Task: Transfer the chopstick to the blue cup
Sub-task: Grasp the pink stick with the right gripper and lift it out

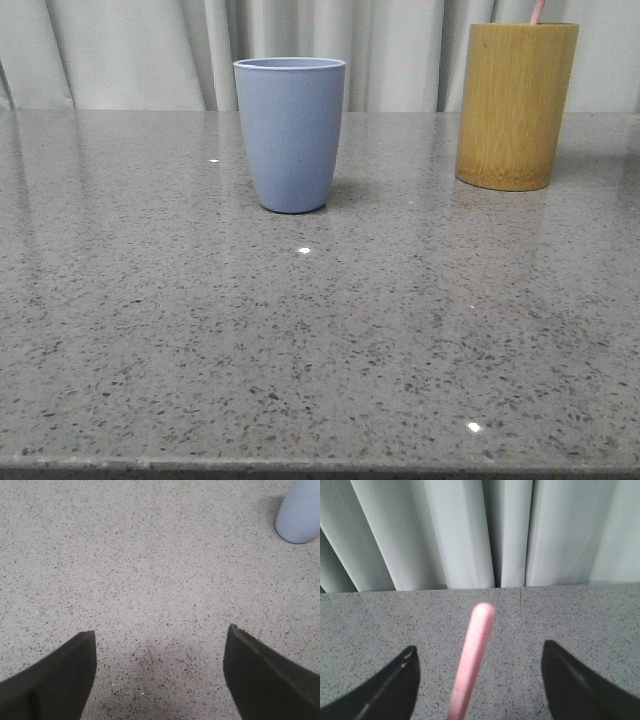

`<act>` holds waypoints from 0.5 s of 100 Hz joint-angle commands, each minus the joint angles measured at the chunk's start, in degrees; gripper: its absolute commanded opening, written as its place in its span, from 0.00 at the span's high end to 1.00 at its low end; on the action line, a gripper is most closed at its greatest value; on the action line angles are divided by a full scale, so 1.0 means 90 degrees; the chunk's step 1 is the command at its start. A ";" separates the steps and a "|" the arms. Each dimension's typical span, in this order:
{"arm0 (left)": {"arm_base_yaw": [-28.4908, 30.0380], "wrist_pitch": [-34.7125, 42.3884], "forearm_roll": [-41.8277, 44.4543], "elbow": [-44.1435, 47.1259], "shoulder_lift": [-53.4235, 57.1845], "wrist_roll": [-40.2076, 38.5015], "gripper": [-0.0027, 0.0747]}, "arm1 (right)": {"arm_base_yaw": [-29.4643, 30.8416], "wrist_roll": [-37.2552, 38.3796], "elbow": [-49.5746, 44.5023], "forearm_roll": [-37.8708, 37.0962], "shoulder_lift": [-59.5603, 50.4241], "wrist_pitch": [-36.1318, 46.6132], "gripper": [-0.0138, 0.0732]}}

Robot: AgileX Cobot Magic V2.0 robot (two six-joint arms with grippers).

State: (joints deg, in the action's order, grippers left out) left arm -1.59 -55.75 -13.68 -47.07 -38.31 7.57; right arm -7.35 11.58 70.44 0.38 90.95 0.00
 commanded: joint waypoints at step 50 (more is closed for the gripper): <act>0.0022 0.0519 -0.0091 -0.0159 0.0002 0.0020 0.30 | -0.0008 0.0126 0.0265 0.0309 -0.0224 0.1083 0.83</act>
State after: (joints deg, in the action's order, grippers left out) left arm -1.59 -54.74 -13.68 -47.07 -38.31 7.57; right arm -7.35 12.25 70.44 2.51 91.33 3.70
